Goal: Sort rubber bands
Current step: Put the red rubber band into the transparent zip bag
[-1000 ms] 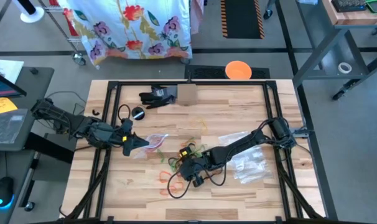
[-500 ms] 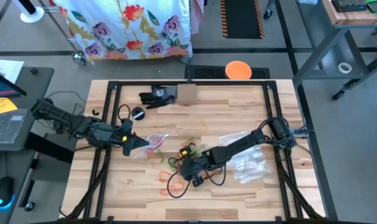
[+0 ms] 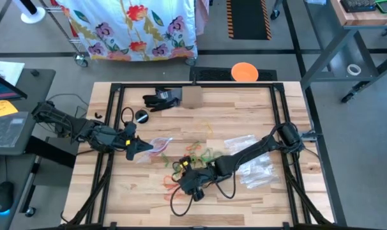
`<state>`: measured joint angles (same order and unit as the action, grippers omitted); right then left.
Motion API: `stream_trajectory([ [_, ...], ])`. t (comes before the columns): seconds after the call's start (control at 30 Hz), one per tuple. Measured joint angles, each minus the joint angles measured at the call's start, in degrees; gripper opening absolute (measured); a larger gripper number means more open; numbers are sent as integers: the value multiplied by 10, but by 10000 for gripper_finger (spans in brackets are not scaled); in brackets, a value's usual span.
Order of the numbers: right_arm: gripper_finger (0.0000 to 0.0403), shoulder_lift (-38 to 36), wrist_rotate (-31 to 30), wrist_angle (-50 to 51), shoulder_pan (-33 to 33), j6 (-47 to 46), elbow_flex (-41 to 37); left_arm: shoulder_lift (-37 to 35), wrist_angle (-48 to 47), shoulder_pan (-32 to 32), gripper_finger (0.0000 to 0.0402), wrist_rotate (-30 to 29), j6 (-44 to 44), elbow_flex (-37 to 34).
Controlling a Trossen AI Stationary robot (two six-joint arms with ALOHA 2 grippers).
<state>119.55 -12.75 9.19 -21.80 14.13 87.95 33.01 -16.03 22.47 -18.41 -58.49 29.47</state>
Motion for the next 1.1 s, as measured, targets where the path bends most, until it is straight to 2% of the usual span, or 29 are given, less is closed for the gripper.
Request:
stream_trajectory([
  [0.2,11,5,-11,9,10,-129,0,0,0,0,0,0,2,0],
  [0.27,26,7,-46,49,17,-169,0,0,0,0,0,0,3,0],
  [0.43,75,7,-188,184,48,-277,0,0,0,0,0,0,1,0],
  [0.47,84,7,-192,207,56,-301,-1,0,0,0,0,0,0,0],
  [0.53,100,7,-153,227,71,-336,-2,0,0,0,0,0,-1,0],
  [0.67,118,18,-45,148,84,-326,-17,0,0,0,0,0,-3,0],
  [0.73,120,19,-41,126,77,-297,-19,0,0,0,0,-2,-3,0],
  [0.9,120,14,-114,7,52,-207,-16,4,1,0,0,-5,-5,0],
  [0.97,120,14,-115,-61,45,-176,-17,10,0,0,0,-5,-8,0],
  [1.03,120,16,-84,-131,44,-164,-16,18,2,0,0,-4,-11,0],
  [1.1,120,24,-17,-182,45,-162,-16,28,4,0,0,-2,-15,0],
])
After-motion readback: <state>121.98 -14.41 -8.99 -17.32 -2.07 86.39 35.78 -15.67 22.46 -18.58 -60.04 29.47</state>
